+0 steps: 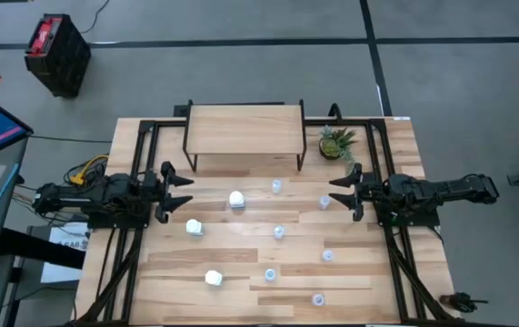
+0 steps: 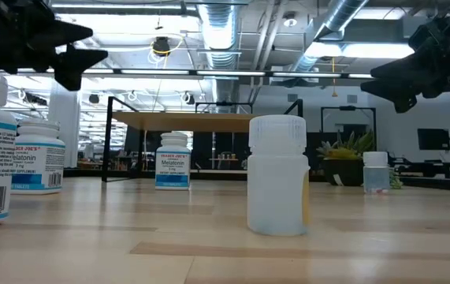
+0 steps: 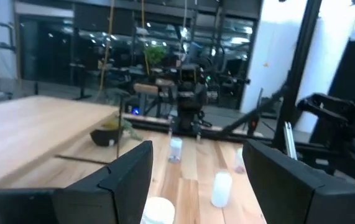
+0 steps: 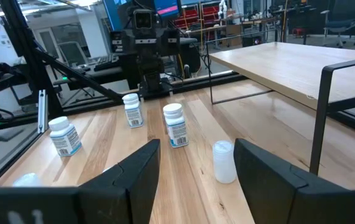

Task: Pick and place medicine bottles onto shelf by color
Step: Put the transparent pill bottle on the shelf

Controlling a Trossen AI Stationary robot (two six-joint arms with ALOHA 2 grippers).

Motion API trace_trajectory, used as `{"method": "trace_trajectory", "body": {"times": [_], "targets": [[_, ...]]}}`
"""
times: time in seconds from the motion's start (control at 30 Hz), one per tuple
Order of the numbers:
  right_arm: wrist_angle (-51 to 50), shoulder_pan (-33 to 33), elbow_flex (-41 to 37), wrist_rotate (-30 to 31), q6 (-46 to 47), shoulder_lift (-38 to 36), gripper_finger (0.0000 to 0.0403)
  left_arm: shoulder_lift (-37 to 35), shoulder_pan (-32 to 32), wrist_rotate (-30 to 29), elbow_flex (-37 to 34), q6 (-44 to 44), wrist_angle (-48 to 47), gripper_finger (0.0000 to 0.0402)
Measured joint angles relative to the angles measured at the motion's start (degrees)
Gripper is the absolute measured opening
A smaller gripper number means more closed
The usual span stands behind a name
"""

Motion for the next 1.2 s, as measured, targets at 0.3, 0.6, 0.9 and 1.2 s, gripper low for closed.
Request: {"method": "trace_trajectory", "body": {"times": [0.3,0.6,0.9,1.2], "targets": [[1.9,-0.1,-0.1,0.0,-4.1,0.0,0.023,1.4,0.0,-2.3,6.8,4.9,-0.6,0.0238],[14.2,-1.2,-0.1,1.8,-4.6,0.0,0.023,18.3,0.0,-2.3,11.6,11.1,6.2,0.0238],[23.1,-4.6,3.4,1.8,-5.1,0.0,0.023,40.5,0.0,-10.1,21.1,15.4,7.2,0.0238],[4.4,-4.7,18.4,1.6,-10.5,0.9,0.023,51.7,0.1,-17.0,30.7,12.9,1.4,0.0238]]}}
